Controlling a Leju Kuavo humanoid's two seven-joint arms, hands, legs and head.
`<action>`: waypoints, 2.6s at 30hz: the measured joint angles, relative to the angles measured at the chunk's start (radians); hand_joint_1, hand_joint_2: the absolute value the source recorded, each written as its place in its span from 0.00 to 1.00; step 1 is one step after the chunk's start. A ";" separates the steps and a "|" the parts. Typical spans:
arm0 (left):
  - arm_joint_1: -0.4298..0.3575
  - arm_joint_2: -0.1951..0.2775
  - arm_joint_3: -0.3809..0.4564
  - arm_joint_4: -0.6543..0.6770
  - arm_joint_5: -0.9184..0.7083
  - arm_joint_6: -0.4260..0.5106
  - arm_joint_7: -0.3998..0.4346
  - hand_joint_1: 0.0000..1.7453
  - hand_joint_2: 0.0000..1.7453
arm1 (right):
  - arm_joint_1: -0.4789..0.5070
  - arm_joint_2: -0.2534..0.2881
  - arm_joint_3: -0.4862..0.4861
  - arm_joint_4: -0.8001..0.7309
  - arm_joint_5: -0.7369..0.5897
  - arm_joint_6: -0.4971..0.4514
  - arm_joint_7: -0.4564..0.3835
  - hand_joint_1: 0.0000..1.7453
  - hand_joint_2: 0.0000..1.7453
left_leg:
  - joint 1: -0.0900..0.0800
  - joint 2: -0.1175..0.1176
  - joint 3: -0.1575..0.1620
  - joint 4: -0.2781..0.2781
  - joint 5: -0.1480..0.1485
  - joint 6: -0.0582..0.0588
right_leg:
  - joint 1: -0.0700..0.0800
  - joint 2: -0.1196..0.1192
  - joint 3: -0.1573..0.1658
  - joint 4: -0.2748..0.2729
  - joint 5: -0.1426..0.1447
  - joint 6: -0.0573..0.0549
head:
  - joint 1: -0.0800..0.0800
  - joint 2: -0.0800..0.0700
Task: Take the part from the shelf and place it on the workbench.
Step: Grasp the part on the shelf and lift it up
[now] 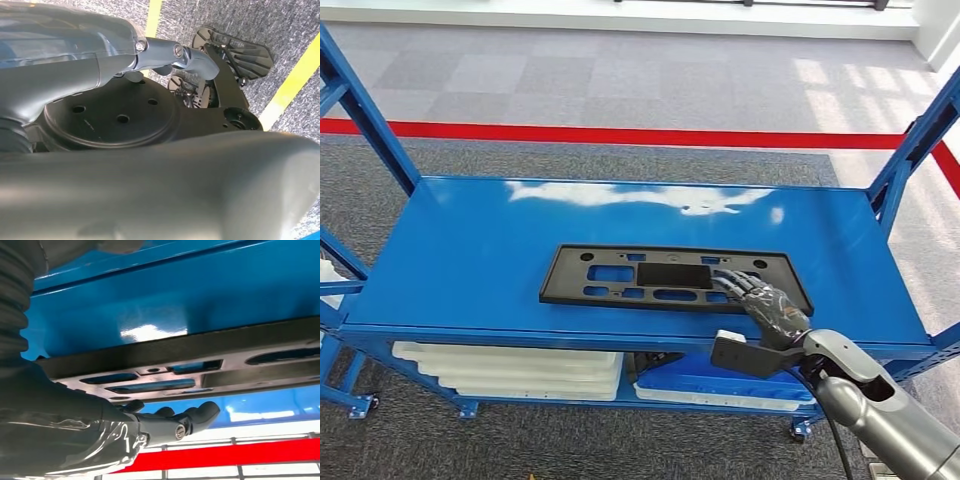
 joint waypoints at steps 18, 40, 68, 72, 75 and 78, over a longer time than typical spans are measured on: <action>-0.001 0.000 0.000 0.000 -0.015 0.002 -0.001 0.00 0.00 | 0.045 0.037 -0.116 0.113 0.154 -0.163 0.025 0.00 1.00 | 0.000 0.000 0.000 0.000 0.000 0.000 | 0.000 0.000 0.000 0.000 0.000 0.000 | 0.000 0.000; -0.001 0.000 -0.001 0.000 -0.032 0.001 -0.003 0.00 0.00 | 0.035 0.068 -0.220 0.131 0.106 -0.128 -0.025 0.00 1.00 | 0.000 0.000 0.000 0.000 0.000 0.000 | 0.000 0.000 0.000 0.000 0.000 0.000 | 0.000 0.000; -0.003 0.002 -0.012 0.000 -0.055 0.006 -0.004 0.00 0.00 | -0.066 0.166 -0.234 0.448 0.138 -0.263 -0.080 1.00 1.00 | 0.000 0.000 0.001 0.000 0.000 0.000 | 0.000 0.000 0.001 0.000 0.000 0.000 | 0.000 0.000; -0.003 0.002 -0.014 0.000 -0.055 0.006 -0.008 0.00 0.00 | -0.058 0.172 -0.244 0.438 0.147 -0.282 -0.089 1.00 1.00 | 0.000 0.000 0.001 0.000 0.000 0.000 | 0.000 0.000 0.001 0.000 0.000 0.000 | 0.000 0.000; -0.003 0.002 -0.016 0.000 -0.055 0.008 -0.010 0.00 0.00 | -0.056 0.173 -0.249 0.425 0.155 -0.288 -0.101 1.00 1.00 | 0.001 0.000 0.001 0.000 0.000 0.000 | 0.000 0.000 0.001 0.000 0.000 0.000 | 0.000 0.000; -0.003 0.002 -0.016 0.000 -0.055 0.010 -0.011 0.00 0.00 | -0.050 0.174 -0.252 0.412 0.160 -0.299 -0.106 1.00 1.00 | 0.001 0.000 0.001 0.000 0.000 0.000 | 0.000 0.000 0.001 0.000 0.000 0.000 | 0.000 0.000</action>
